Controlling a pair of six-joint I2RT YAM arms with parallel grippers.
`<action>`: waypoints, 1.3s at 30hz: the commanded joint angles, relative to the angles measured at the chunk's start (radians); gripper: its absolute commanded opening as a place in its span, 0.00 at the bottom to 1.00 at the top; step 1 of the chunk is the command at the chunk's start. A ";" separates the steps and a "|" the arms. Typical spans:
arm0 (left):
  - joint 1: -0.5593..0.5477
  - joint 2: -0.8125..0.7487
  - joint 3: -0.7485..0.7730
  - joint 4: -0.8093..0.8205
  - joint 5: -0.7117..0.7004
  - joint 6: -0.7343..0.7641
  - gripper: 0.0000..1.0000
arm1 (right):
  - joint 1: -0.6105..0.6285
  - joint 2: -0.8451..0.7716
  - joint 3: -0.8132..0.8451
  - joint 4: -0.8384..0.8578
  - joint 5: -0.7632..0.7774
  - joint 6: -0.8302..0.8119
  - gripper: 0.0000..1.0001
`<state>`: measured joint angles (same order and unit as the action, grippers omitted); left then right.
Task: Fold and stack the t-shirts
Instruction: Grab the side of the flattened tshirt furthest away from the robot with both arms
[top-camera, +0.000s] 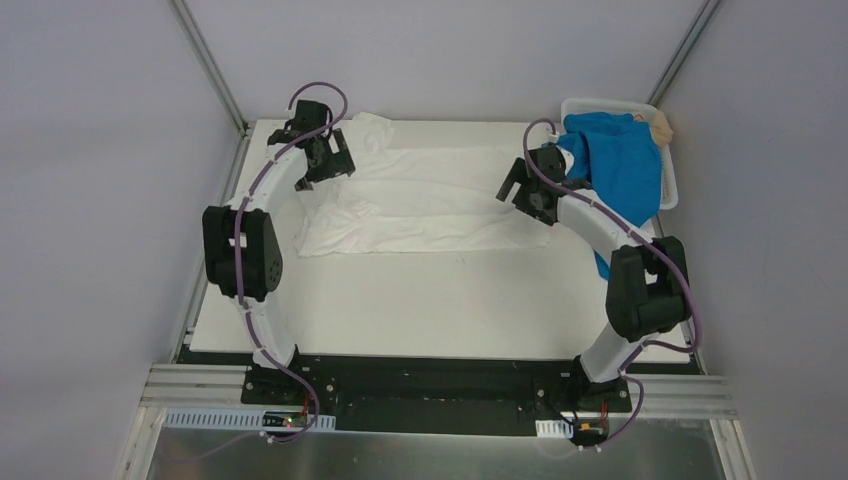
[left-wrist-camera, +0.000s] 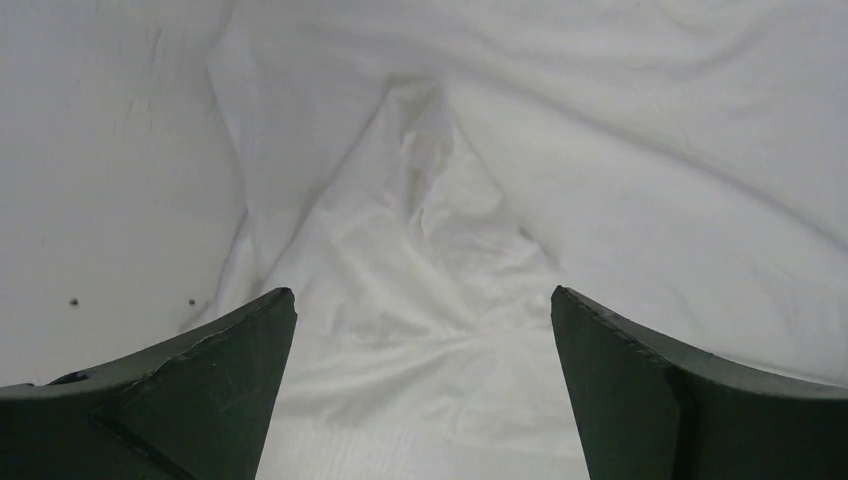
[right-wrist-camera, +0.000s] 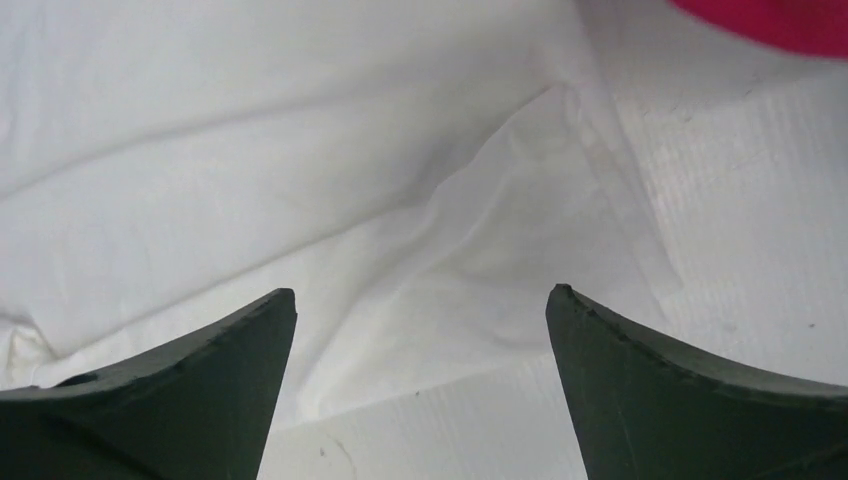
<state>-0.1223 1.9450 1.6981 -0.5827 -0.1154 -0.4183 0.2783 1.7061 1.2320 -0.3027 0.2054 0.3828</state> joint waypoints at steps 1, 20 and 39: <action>0.010 -0.153 -0.196 0.000 0.036 -0.131 0.99 | 0.044 -0.085 -0.076 -0.003 0.029 0.050 0.99; 0.034 -0.246 -0.716 0.147 0.088 -0.311 0.99 | 0.020 -0.027 -0.308 0.073 -0.095 0.104 0.99; 0.030 -0.878 -1.056 0.072 0.091 -0.441 0.99 | 0.081 -0.506 -0.557 -0.085 -0.233 0.207 0.99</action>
<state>-0.0963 1.1439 0.6086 -0.4786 -0.0597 -0.8387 0.3534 1.2625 0.6395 -0.3256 -0.0170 0.5793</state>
